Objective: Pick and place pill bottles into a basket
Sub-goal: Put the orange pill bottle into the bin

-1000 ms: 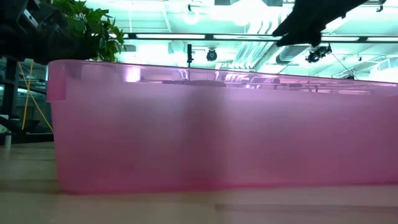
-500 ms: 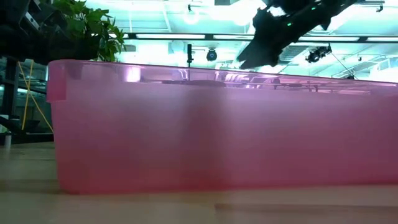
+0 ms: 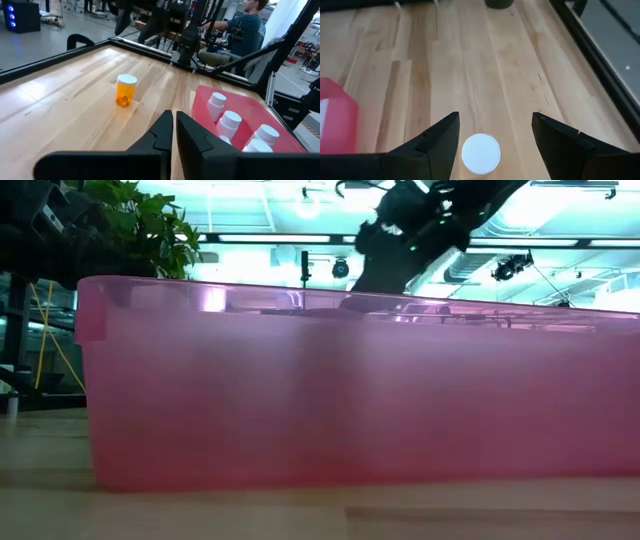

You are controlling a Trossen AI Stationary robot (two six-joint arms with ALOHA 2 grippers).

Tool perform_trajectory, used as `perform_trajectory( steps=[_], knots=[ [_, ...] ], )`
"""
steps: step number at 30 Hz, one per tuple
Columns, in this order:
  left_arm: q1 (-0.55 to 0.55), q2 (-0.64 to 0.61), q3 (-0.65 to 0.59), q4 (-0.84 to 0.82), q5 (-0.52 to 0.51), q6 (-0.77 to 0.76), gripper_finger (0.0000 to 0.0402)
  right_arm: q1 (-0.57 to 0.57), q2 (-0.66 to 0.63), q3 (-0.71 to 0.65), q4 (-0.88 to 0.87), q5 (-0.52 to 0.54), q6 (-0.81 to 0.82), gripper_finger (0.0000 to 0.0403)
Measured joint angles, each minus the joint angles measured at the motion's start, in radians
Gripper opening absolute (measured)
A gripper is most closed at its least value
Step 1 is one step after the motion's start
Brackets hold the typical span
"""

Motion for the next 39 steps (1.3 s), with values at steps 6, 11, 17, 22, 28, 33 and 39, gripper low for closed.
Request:
perform_trajectory(
  steps=[6, 11, 17, 22, 28, 33, 39],
  knots=[
    [0.0, 0.0, 0.0, 0.0, -0.001, -0.001, 0.002, 0.0, 0.118, 0.08, -0.073, -0.036, -0.017, 0.0242],
    [0.0, 0.0, 0.0, 0.0, -0.009, -0.002, 0.0038, 0.001, 0.18, 0.106, -0.134, -0.055, -0.065, 0.0255],
    [0.0, 0.0, 0.0, 0.001, -0.043, -0.006, 0.0063, 0.007, 0.18, 0.108, -0.133, -0.116, -0.083, 0.0275],
    [0.0, 0.0, 0.0, 0.001, -0.043, 0.001, 0.0021, 0.052, 0.184, 0.108, -0.18, -0.046, -0.198, 0.029],
    [0.0, 0.0, 0.0, 0.001, -0.045, -0.002, 0.0043, 0.085, 0.199, 0.108, -0.176, 0.087, -0.239, 0.0304],
    [0.0, 0.0, 0.001, 0.001, -0.053, -0.008, 0.0074, 0.078, 0.207, 0.108, -0.162, 0.072, -0.243, 0.0304],
    [0.0, 0.0, 0.001, 0.001, -0.055, -0.003, 0.0024, 0.07, 0.208, 0.108, -0.159, 0.07, -0.266, 0.0304]
  ],
)
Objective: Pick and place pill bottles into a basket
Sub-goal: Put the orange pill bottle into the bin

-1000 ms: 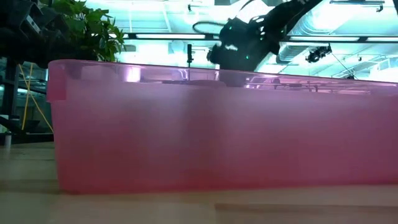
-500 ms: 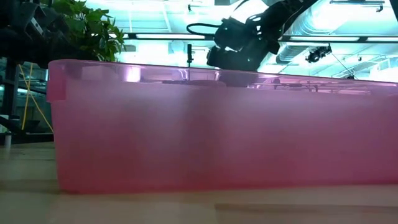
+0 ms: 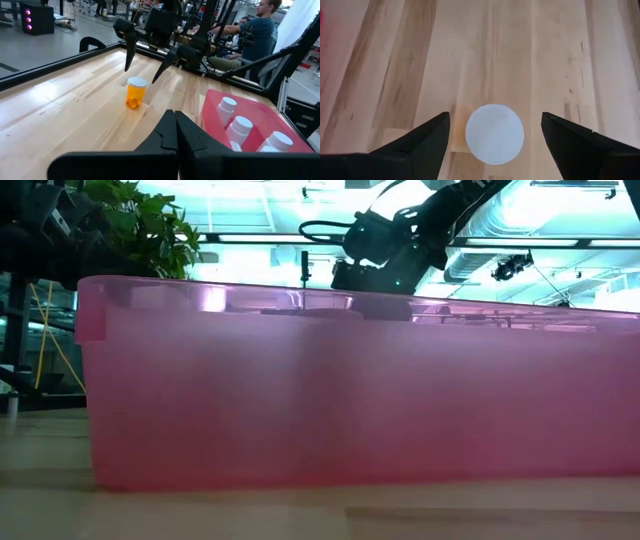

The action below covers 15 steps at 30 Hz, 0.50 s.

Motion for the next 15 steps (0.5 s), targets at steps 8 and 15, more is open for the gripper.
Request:
perform_trajectory(
  steps=[8, 15],
  knots=[
    [0.0, 0.0, 0.0, 0.001, 0.0, 0.001, 0.0059, -0.004, 0.052, 0.0, 0.02, 0.002, -0.013, 0.0304],
    [0.0, 0.0, 0.0, 0.0, 0.004, 0.001, 0.0032, -0.004, 0.091, 0.0, 0.02, -0.008, -0.009, 0.0304]
  ],
)
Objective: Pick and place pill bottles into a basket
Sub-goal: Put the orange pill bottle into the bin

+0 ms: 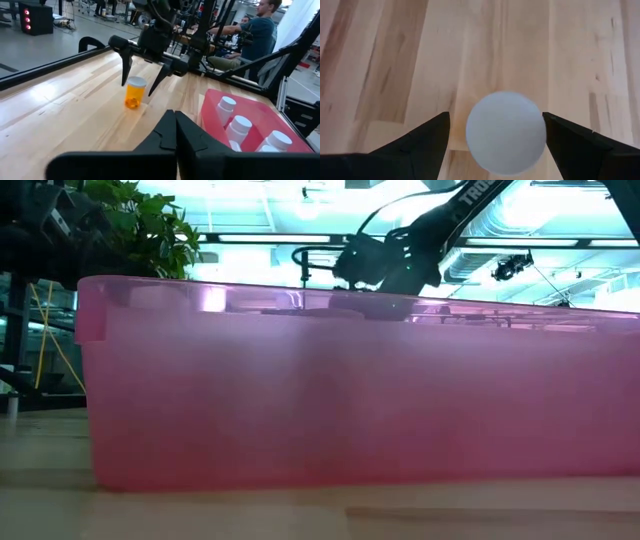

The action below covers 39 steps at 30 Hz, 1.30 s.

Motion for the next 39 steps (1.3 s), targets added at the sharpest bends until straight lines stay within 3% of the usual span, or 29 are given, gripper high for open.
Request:
perform_trajectory(
  steps=[5, 11, 15, 20, 26, 31, 34, 39],
  knots=[
    [0.0, 0.0, 0.0, 0.0, 0.003, 0.0, 0.0023, 0.0, 0.006, 0.0, 0.0, 0.006, 0.008, 0.0304],
    [0.0, 0.0, 0.0, 0.0, 0.003, -0.004, 0.0068, 0.0, 0.006, 0.0, 0.0, 0.007, 0.003, 0.0304],
    [0.0, 0.0, 0.0, 0.0, 0.005, 0.001, 0.0039, 0.0, 0.006, 0.0, -0.002, 0.032, 0.002, 0.0301],
    [0.0, 0.0, 0.0, 0.0, 0.007, 0.003, 0.0021, 0.0, 0.006, 0.0, -0.001, 0.032, 0.0, 0.0278],
    [0.0, 0.0, 0.0, 0.0, 0.006, 0.003, 0.0058, 0.0, 0.006, 0.0, -0.001, 0.009, 0.0, 0.0245],
    [0.0, 0.0, 0.0, 0.0, 0.006, 0.003, 0.0021, 0.0, 0.006, 0.0, -0.001, 0.012, 0.0, 0.0225],
    [0.0, 0.0, 0.0, 0.0, 0.007, 0.003, 0.0021, 0.0, 0.006, 0.0, -0.001, 0.012, 0.0, 0.0214],
    [0.0, 0.0, 0.0, 0.0, 0.008, 0.0, 0.0052, -0.001, 0.006, 0.0, -0.001, 0.012, 0.003, 0.02]
  ],
)
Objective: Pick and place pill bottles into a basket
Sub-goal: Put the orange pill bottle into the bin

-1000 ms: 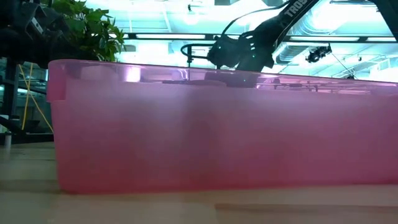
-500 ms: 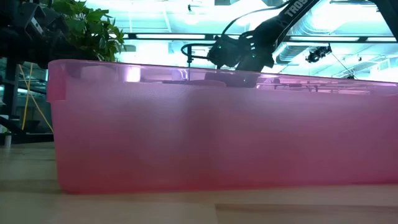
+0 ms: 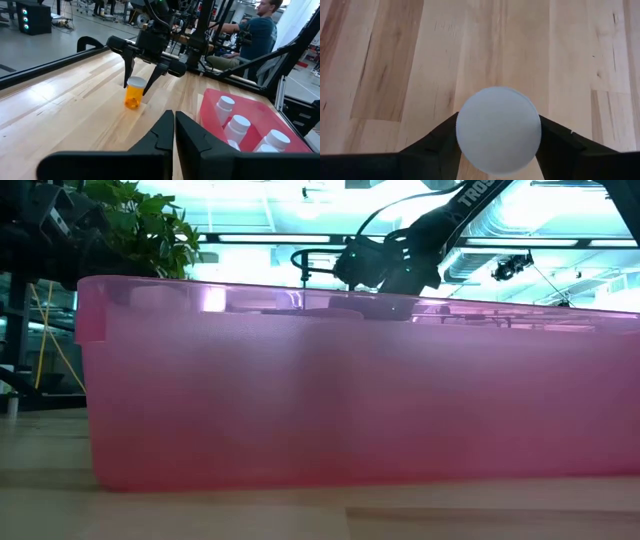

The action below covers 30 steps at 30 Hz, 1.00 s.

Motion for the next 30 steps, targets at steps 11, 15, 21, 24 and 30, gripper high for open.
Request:
perform_trajectory(
  steps=[11, 15, 21, 24, 30],
  knots=[
    [0.0, 0.0, 0.0, 0.0, 0.001, 0.003, 0.004, 0.0, -0.002, 0.024, -0.06, 0.003, 0.049, 0.0196],
    [0.0, 0.0, 0.0, -0.001, 0.001, 0.004, 0.0044, 0.003, -0.002, 0.101, -0.159, -0.001, 0.068, 0.0196],
    [0.0, 0.0, 0.0, -0.001, 0.001, 0.013, 0.002, 0.026, -0.002, 0.254, -0.341, -0.057, 0.069, 0.0196],
    [0.0, 0.0, 0.0, -0.001, 0.001, 0.011, 0.0037, 0.05, -0.002, 0.32, -0.416, -0.082, 0.076, 0.0195],
    [0.0, 0.0, 0.0, -0.001, 0.001, 0.013, 0.0034, 0.11, -0.008, 0.41, -0.515, -0.138, 0.125, 0.0188]
  ],
)
